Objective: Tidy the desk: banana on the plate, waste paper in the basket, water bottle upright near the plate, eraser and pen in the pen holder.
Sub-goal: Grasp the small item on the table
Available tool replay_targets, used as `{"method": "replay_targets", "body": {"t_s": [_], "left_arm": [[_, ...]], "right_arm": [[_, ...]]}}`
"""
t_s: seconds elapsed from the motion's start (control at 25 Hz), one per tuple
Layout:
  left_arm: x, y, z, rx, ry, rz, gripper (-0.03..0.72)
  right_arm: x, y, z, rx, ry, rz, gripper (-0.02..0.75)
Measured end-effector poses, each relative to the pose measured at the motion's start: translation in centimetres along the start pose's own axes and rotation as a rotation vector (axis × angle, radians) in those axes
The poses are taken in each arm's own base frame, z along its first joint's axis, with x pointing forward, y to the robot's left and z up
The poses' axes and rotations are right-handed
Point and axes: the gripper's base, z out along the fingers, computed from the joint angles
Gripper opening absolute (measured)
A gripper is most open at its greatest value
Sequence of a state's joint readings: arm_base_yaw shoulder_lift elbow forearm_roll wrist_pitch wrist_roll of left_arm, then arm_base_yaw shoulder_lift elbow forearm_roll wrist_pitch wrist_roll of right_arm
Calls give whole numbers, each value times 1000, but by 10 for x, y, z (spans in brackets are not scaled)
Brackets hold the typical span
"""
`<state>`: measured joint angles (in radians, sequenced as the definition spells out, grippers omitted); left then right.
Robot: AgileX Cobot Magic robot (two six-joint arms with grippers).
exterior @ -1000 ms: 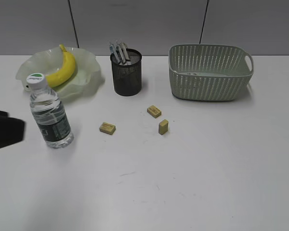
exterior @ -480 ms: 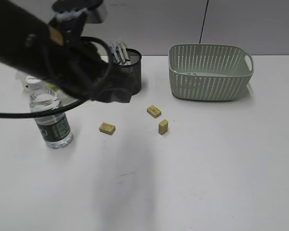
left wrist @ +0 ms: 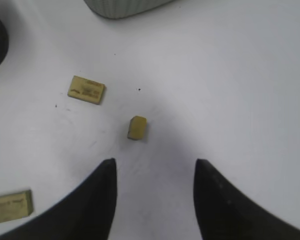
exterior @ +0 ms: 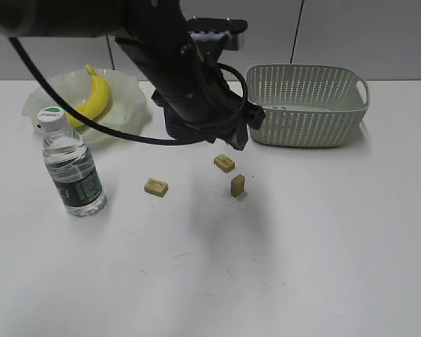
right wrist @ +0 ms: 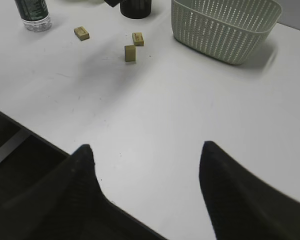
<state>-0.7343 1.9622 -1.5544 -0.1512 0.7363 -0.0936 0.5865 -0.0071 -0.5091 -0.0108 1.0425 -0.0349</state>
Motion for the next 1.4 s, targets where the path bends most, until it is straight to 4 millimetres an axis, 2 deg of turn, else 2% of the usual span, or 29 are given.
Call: {"method": "replay_targets", "body": {"t_s": [0.32, 0.64, 1.0, 1.28, 1.4], "left_arm": [[-6, 3, 51, -8, 115, -7, 428], [3, 5, 82, 8, 165, -7, 430], [2, 7, 93, 9, 132, 19, 430], [8, 10, 109, 3, 147, 31, 430], [8, 11, 113, 1, 134, 33, 399]], "right_arm": [[0, 0, 0, 0, 0, 0, 519], [0, 0, 0, 0, -1, 0, 519], [0, 0, 0, 0, -1, 0, 519], [0, 0, 0, 0, -1, 0, 519], [0, 0, 0, 0, -2, 0, 519]]}}
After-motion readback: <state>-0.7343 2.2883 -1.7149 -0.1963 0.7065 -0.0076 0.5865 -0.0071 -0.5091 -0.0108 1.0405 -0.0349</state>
